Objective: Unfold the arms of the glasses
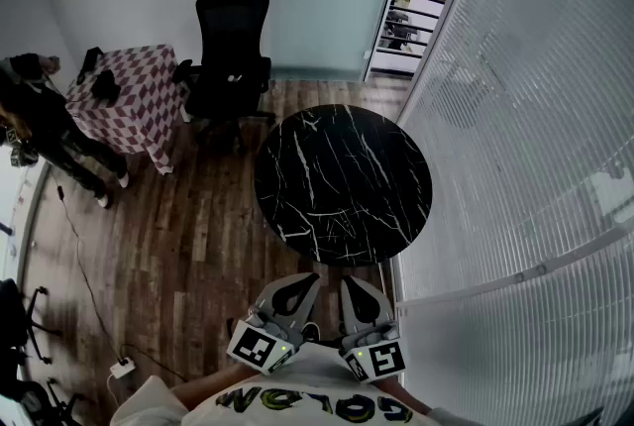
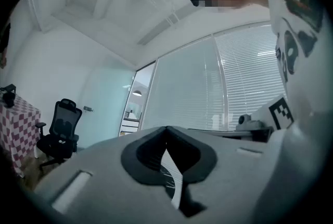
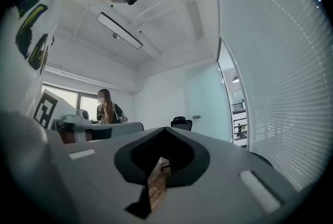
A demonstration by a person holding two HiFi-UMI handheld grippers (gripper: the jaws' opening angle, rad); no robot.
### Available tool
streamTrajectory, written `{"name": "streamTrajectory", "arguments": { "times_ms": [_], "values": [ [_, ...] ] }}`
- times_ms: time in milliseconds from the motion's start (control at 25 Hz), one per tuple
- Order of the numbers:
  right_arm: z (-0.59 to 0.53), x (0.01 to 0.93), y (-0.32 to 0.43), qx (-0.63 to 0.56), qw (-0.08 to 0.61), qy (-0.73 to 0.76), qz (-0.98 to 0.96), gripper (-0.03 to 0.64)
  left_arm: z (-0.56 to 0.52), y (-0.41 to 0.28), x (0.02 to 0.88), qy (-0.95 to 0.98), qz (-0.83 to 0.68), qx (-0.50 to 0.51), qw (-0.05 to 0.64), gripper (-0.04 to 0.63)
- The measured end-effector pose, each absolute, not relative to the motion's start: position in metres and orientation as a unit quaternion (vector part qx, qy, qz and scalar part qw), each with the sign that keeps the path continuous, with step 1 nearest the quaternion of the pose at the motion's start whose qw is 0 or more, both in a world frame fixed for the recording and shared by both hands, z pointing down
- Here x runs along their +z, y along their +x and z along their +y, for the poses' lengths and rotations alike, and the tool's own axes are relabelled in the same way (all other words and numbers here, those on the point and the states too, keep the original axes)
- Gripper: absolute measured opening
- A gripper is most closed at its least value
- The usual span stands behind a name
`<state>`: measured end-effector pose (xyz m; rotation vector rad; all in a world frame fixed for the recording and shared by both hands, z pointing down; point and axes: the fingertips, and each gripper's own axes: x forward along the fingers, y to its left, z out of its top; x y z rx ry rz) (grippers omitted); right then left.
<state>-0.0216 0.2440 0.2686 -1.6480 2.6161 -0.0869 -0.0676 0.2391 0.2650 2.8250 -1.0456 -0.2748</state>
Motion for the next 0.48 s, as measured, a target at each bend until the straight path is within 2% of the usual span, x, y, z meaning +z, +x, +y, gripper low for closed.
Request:
{"name": "streamTrajectory", "arguments": {
  "times_ms": [480],
  "values": [
    [0.245,0.267,-0.01,-0.038,0.037,-0.53,0.847,0.003,0.242,-0.058,0.275,0.932,-0.35,-0.07,0.066,0.005]
  ]
}}
